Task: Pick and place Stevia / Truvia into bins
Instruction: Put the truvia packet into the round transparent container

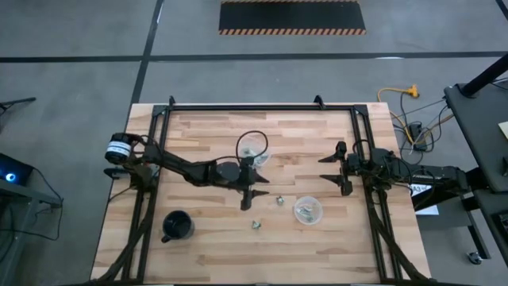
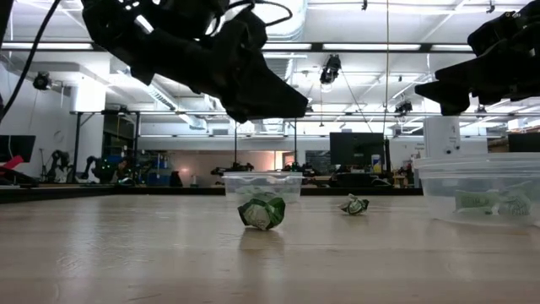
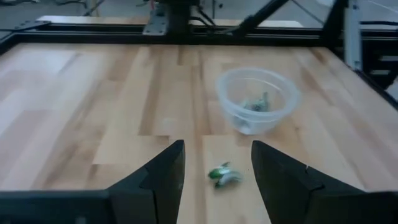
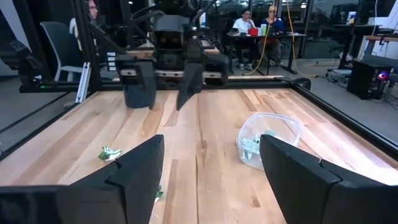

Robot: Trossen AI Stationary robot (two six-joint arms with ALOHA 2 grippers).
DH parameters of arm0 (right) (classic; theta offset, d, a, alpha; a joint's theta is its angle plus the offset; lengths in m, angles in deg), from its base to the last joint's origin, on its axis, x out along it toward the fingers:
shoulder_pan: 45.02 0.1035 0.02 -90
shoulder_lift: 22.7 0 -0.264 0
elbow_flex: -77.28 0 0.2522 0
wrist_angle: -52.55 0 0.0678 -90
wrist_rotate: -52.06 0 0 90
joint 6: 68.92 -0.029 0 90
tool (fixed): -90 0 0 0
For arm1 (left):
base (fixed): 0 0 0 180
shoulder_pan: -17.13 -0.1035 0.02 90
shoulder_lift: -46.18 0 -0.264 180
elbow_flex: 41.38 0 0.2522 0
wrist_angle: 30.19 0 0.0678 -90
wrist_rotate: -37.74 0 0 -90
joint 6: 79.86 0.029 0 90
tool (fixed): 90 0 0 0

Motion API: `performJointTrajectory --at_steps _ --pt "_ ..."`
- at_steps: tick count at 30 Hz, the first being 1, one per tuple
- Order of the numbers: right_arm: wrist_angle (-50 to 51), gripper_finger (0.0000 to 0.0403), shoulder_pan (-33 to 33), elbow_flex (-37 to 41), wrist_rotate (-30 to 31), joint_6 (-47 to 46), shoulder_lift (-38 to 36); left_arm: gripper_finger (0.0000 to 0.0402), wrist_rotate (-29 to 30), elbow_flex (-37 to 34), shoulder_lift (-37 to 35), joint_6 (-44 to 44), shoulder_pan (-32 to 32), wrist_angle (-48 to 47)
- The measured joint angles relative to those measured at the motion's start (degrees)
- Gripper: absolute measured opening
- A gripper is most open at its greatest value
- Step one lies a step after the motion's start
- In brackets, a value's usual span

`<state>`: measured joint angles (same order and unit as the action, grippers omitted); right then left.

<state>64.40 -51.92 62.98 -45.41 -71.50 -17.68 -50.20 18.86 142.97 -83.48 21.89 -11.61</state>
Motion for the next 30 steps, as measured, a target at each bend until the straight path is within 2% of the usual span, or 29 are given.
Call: performJointTrajectory --at_steps 11,15,19,30 --pt "0.02 0.0249 0.0 0.0 -0.02 0.01 0.02 0.0169 0.02 0.85 1.72 -0.49 2.12 -0.19" --pt "0.0 0.0252 0.0 0.0 -0.02 -0.01 0.02 0.0169 -0.32 4.27 6.2 0.19 3.84 -0.61" --pt "0.02 0.0254 0.01 0.0 -0.02 -0.01 0.02 0.0169 -0.72 7.98 10.02 1.21 4.54 -4.91" --pt "0.02 0.0247 -0.02 0.0 0.03 -0.02 0.09 0.0169 -0.54 14.96 16.9 1.29 4.46 -8.13"
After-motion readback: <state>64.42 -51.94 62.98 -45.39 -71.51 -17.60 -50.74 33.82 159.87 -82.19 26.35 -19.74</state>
